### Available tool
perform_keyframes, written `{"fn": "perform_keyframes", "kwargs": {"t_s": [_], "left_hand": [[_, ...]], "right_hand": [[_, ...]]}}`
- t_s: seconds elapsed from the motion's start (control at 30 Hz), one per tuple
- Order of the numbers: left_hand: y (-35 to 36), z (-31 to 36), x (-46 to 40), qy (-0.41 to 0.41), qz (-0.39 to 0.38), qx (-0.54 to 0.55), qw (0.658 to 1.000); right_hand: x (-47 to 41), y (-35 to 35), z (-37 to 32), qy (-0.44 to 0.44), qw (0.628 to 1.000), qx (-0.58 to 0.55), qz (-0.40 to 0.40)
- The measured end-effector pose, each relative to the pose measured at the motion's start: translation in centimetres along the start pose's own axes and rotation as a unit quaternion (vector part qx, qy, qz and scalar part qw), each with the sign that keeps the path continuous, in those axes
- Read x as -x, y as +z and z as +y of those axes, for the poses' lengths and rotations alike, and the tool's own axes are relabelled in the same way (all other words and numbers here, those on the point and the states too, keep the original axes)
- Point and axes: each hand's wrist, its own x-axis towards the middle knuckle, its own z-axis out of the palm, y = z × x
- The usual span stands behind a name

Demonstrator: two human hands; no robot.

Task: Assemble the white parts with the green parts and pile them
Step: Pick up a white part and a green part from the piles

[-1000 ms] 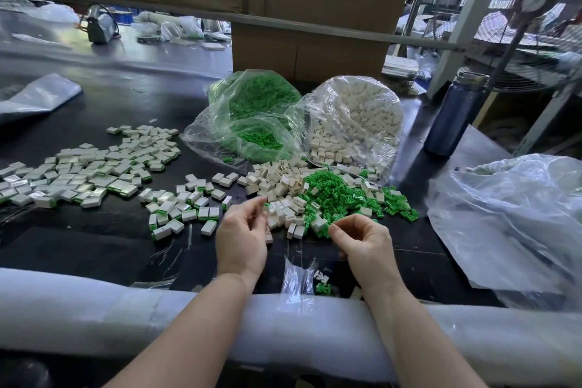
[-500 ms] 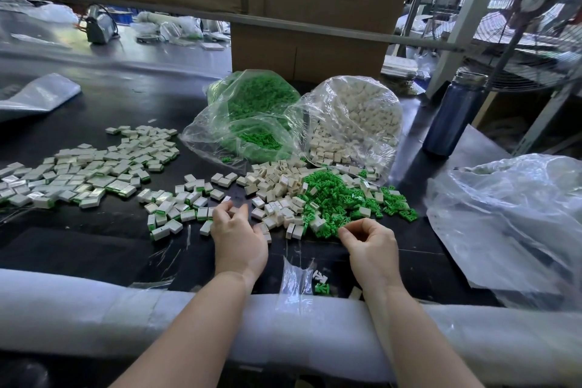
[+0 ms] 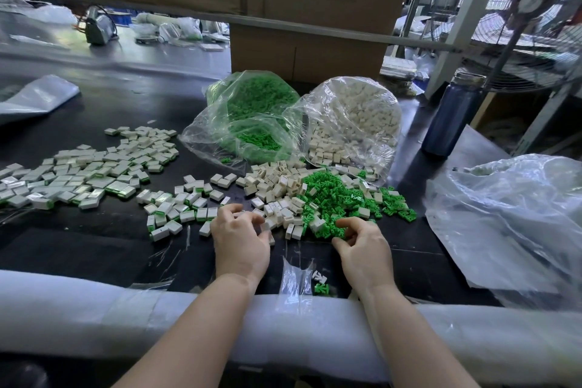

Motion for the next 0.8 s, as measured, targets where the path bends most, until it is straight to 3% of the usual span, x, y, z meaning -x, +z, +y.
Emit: {"fn": "perform_keyframes", "kwargs": {"t_s": [0.23,0.5,0.67,0.8], "left_hand": [[-0.3,0.3,0.3,0.019,0.009,-0.028,0.999],[-0.5,0.4,0.5,0.065,0.025,0.035,0.997],[-0.5,0.9,0.8,0.135,-0.020,0.124,0.983],[-0.4,1.1,1.0,0.160,-0.074,0.164,0.970]], "right_hand": [[0.0,0.1,-0.5,0.003,0.999,0.053,-0.010],[0.0,0.1,-0.5,0.005,0.998,0.066,0.010],[0.0,0.0,-0.2,-0.016,0.999,-0.007,0.032],[0.2,-0.2,-0.4,-0.044,0.991,-0.127,0.012]]}}
